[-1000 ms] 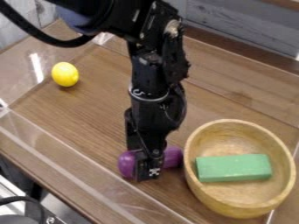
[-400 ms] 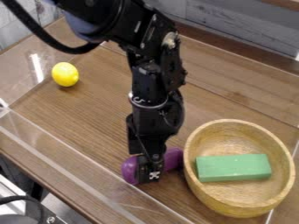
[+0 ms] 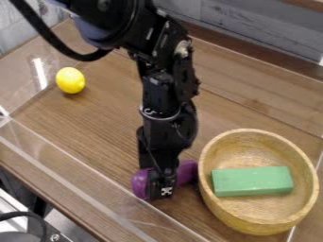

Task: Put the purple eggplant in the brown bowl

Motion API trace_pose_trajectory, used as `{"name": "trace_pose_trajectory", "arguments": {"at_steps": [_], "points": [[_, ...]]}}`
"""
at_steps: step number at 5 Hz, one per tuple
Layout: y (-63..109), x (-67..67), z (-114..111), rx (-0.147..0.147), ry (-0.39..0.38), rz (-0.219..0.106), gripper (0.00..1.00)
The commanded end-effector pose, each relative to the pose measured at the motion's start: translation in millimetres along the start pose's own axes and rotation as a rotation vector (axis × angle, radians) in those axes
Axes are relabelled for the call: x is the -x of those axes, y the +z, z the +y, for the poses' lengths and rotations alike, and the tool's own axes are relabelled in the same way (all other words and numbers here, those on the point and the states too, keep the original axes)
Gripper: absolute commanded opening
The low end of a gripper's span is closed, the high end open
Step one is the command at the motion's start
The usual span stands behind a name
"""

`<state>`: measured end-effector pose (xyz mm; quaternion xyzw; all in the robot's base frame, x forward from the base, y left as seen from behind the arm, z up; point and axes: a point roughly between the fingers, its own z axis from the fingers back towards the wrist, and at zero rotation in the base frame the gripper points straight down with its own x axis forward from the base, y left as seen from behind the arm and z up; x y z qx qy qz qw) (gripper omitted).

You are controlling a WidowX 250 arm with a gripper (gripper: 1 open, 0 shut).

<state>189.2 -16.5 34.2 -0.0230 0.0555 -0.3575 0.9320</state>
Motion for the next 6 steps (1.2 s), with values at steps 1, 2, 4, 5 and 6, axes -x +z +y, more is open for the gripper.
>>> {"name": "trace_pose_trajectory", "arguments": {"at_steps": [1, 2, 4, 5, 6], "points": [[3.9, -3.4, 5.9, -0.013, 0.011, -0.026, 1.0], [2.3, -3.4, 7.7, -0.009, 0.016, -0.028, 1.0], [-0.5, -3.3, 10.7, -0.004, 0.027, -0.03, 1.0], [-0.9, -3.4, 12.0, -0.003, 0.035, -0.033, 1.0], [-1.6, -3.5, 13.3, -0.001, 0.041, -0.036, 1.0]]}}
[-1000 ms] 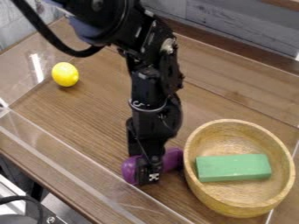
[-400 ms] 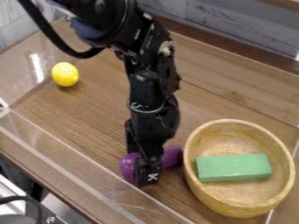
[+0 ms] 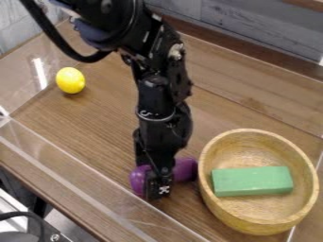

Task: Put the purple eggplant in the brown bowl

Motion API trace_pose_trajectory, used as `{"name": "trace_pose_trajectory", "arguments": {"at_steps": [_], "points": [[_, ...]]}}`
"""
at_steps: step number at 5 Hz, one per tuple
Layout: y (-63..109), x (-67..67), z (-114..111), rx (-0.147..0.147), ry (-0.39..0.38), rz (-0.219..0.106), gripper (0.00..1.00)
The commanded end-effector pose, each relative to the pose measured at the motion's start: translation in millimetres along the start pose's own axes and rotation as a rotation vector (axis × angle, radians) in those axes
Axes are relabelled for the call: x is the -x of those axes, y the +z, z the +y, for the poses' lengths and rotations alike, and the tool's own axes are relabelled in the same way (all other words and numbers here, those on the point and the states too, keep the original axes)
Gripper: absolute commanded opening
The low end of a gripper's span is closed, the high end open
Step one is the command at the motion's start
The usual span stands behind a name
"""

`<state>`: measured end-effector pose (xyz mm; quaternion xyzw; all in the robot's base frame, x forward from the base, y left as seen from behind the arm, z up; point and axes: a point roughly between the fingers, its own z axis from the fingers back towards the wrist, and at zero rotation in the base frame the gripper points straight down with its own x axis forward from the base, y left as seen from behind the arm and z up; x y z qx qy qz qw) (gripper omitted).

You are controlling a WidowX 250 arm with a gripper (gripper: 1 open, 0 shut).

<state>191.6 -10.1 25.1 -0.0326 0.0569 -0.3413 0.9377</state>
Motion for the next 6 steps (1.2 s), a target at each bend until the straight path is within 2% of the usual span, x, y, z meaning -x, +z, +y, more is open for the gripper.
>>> {"name": "trace_pose_trajectory", "arguments": {"at_steps": [1, 4, 5, 6], "points": [[7.2, -5.8, 6.6, -0.018, 0.017, -0.032, 0.0], [26.5, -5.0, 10.0, -0.013, 0.071, -0.051, 0.0], [44.2, -7.5, 14.1, -0.028, 0.107, -0.07, 0.0], [67.0, -18.3, 27.2, -0.06, 0.177, -0.101, 0.0]]}}
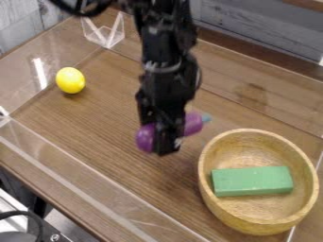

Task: Put the purple eggplant in the brown bowl

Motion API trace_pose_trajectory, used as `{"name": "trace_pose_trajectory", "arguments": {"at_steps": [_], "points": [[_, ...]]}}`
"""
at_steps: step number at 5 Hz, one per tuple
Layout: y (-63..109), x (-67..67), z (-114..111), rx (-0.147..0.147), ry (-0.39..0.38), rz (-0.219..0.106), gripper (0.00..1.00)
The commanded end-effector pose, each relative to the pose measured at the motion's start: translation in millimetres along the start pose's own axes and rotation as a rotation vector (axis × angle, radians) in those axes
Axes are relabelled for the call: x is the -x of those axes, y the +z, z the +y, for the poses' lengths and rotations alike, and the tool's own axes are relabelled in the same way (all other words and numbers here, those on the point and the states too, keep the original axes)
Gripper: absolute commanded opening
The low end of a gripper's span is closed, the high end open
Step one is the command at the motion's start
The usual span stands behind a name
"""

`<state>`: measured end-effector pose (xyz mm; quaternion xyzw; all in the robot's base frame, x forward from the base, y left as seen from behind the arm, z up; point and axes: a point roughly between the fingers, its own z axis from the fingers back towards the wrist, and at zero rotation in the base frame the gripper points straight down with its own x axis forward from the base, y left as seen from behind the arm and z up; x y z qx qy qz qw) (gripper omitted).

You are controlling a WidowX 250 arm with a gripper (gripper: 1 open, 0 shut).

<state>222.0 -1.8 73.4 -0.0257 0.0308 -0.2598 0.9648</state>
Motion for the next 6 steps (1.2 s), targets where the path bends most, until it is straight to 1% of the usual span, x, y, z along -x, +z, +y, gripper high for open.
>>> {"name": "trace_pose_trajectory", "arguments": {"at_steps": [1, 2, 3, 5, 6], "points": [[31.5, -25.1, 26.0, -0.063, 0.091, -0.086, 0.0], [38.6, -39.3, 53.9, -0.089, 0.138, -0.109, 0.0], [37.3, -45.2, 75.9, -0.098, 0.158, -0.114, 0.0], [25.9, -54.7, 97.1, -0.095, 0.171, -0.119, 0.0], [20.7, -58.5, 104.2, -0.092, 0.178, -0.119, 0.0]]}}
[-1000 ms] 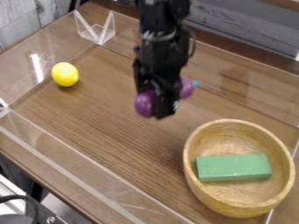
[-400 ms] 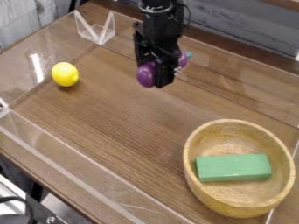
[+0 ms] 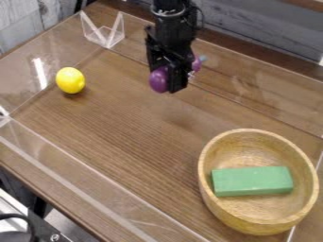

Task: Put the purple eggplant in the brown bowl

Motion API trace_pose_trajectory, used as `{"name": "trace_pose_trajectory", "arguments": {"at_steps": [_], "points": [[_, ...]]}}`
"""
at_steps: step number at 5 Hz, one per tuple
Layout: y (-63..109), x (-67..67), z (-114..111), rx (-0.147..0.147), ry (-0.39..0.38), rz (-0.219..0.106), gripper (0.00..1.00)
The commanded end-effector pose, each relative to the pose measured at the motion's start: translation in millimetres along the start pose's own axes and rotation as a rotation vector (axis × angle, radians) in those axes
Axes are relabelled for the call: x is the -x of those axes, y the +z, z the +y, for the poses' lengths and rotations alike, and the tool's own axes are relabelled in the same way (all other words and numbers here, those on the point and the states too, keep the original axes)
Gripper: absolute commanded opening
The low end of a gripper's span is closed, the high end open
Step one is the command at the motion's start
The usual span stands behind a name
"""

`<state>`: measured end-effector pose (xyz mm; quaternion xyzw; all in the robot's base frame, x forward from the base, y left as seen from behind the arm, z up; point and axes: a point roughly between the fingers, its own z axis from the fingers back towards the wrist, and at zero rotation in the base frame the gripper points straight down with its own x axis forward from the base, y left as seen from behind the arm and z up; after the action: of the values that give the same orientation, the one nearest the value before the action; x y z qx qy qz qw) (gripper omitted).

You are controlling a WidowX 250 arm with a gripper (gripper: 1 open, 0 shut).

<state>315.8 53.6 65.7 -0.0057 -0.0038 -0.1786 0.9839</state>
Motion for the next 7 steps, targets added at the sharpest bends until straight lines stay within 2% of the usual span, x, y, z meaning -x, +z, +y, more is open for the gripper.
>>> {"name": "trace_pose_trajectory", "arguments": {"at_steps": [1, 3, 7], "points": [[13.7, -11.1, 12.9, -0.03, 0.02, -0.058, 0.0], [4.4, -14.2, 17.5, -0.02, 0.035, -0.053, 0.0], [0.6, -15.1, 20.0, 0.002, 0.074, -0.05, 0.0]]}}
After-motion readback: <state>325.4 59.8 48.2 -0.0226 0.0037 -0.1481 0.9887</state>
